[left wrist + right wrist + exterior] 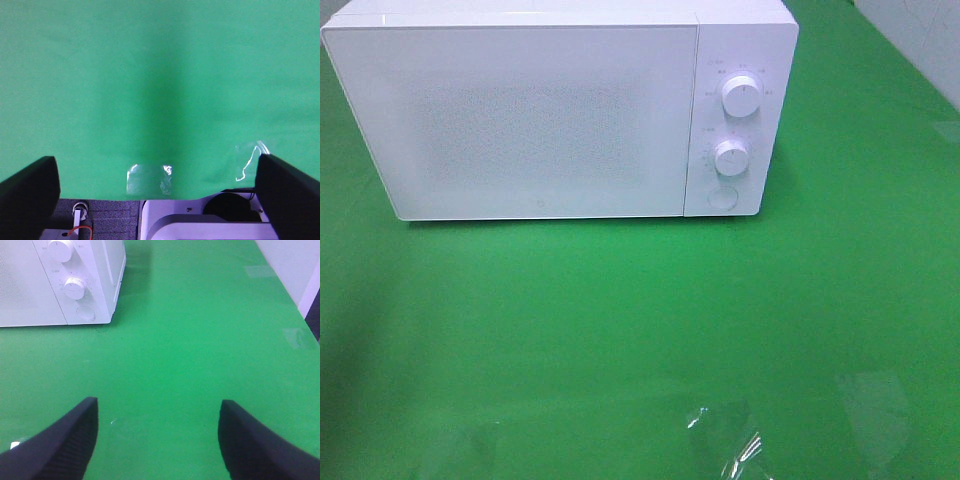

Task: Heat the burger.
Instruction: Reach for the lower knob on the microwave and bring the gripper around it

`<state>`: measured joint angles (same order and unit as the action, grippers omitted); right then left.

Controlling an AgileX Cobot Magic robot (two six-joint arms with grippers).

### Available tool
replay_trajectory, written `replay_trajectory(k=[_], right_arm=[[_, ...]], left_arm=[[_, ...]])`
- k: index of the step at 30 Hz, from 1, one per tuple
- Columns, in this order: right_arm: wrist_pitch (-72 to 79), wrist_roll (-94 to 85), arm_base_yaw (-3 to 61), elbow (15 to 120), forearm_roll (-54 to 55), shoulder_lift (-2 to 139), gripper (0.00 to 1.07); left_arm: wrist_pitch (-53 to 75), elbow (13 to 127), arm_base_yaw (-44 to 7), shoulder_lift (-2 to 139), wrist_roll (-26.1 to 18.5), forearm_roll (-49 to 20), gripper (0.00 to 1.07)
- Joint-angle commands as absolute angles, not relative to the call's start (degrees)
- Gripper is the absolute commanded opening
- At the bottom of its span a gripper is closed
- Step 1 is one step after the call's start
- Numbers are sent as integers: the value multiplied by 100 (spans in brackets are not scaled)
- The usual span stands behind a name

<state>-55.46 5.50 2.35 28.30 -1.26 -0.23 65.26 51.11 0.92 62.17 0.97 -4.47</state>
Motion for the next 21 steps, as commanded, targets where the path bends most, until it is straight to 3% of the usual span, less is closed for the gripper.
replay_trajectory(k=[1, 12, 21], right_arm=[[-5506, 521, 223, 2807, -120, -172, 66], [-5506, 521, 223, 2807, -120, -172, 66], [-5506, 521, 223, 2807, -120, -172, 66]], left_arm=[[6417, 4354, 109, 5500, 235, -418, 99], [6131, 2956, 109, 3392, 218, -298, 99], [6131, 2968, 109, 2040, 189, -269, 99]])
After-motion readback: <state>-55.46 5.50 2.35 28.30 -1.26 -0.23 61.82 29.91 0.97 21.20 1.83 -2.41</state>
